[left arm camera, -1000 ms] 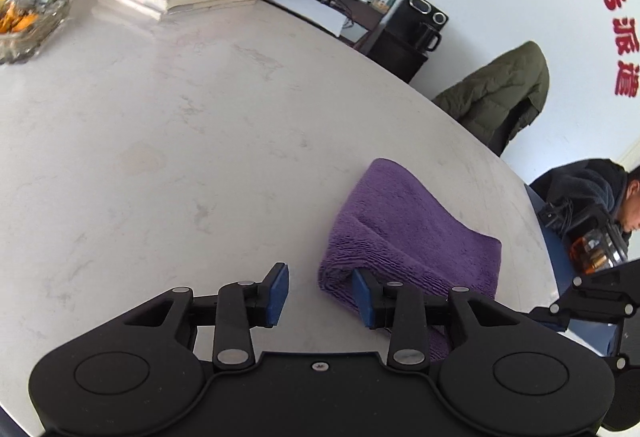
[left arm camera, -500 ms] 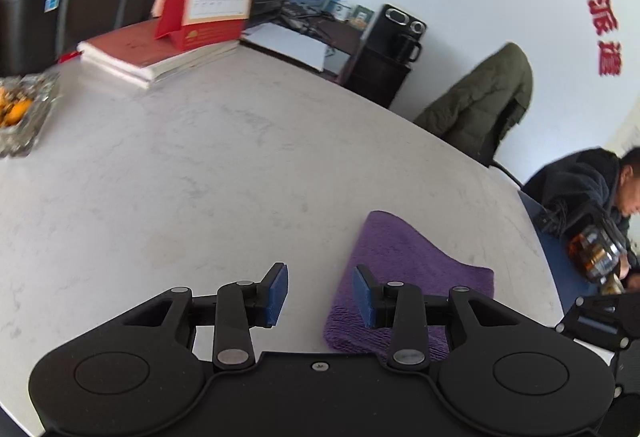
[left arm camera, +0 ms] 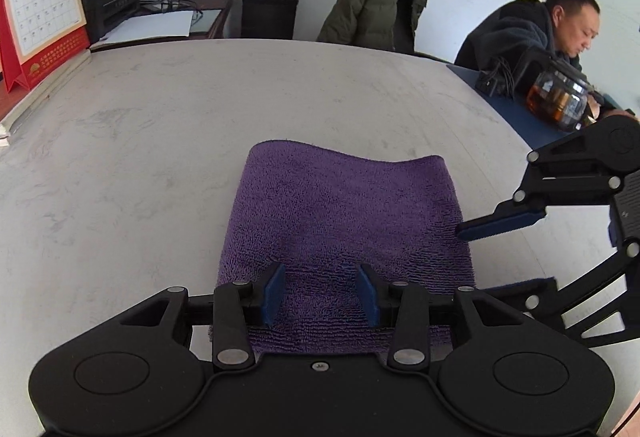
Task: Fold towel
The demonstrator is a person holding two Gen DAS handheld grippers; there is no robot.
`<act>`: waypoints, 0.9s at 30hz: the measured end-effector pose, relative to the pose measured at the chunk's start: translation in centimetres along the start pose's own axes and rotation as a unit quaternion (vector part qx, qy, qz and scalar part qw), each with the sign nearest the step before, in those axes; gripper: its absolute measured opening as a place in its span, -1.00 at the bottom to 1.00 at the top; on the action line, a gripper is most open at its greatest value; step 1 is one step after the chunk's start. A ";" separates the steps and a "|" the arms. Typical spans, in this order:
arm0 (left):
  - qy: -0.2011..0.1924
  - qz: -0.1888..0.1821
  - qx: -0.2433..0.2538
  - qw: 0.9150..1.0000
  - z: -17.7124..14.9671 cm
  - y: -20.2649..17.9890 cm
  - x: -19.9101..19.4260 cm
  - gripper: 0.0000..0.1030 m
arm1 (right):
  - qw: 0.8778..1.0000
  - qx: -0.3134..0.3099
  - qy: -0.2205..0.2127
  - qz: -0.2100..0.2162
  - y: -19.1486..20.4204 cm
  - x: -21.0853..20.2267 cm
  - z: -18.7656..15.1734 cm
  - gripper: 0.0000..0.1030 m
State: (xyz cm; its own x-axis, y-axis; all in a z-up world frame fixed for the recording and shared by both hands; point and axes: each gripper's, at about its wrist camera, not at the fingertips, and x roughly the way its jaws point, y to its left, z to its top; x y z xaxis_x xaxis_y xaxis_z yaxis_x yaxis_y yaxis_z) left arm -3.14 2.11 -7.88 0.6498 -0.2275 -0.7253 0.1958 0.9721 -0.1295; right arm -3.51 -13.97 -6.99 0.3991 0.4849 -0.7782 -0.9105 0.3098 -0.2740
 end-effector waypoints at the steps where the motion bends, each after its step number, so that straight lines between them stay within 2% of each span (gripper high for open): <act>1: 0.003 -0.001 0.006 1.000 0.2 0.0 -0.1 -0.25 | 1.000 -0.009 -0.003 -0.003 0.3 0.2 -0.3 -0.25; 4: 0.000 -0.003 0.015 1.000 1.1 0.5 -1.2 -0.25 | 1.000 -0.002 -0.010 -0.017 0.1 -0.9 0.2 -0.26; 6: -0.002 -0.004 0.016 1.000 1.5 1.1 -1.6 -0.25 | 1.000 0.005 -0.025 -0.009 0.1 -1.8 0.5 -0.26; 12: 0.023 -0.004 0.046 0.999 1.1 1.5 -0.1 -0.24 | 0.999 -0.041 -0.009 0.007 2.3 0.3 0.2 -0.25; 14: 0.023 -0.009 0.060 0.998 1.6 1.4 -0.3 -0.24 | 1.000 -0.013 -0.007 0.009 1.5 0.0 0.4 -0.25; 17: 0.012 -0.018 0.070 0.997 2.8 1.6 -0.6 -0.24 | 0.999 0.044 -0.028 -0.009 -0.3 -1.4 0.9 -0.25; 20: 0.003 -0.019 0.082 0.996 4.0 2.0 -0.1 -0.24 | 0.992 0.119 -0.021 -0.047 -3.3 -1.2 0.9 -0.25; 22: 0.005 -0.019 0.084 0.996 4.6 2.2 0.5 -0.23 | 0.963 0.264 -0.011 -0.047 -7.2 -0.3 -0.3 -0.24; 24: 0.010 -0.022 0.085 0.996 4.8 2.3 1.1 -0.23 | 0.930 0.366 -0.017 -0.031 -9.4 0.4 -1.6 -0.24; 26: 0.018 -0.030 0.088 0.995 4.7 2.4 1.6 -0.23 | 0.919 0.392 -0.026 -0.030 -10.0 0.9 -2.2 -0.24; 27: 0.021 -0.032 0.091 0.995 4.6 2.3 1.9 -0.23 | 0.919 0.392 -0.026 -0.031 -10.0 1.1 -2.2 -0.26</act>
State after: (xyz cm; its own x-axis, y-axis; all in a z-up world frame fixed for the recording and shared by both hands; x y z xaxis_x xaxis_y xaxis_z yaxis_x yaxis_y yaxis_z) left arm 1.92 3.69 -6.41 0.6007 -0.2819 -0.7481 0.3677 0.9283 -0.0545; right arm 5.77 -18.33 -6.40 0.4710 0.4783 -0.7412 -0.5353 0.8228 0.1908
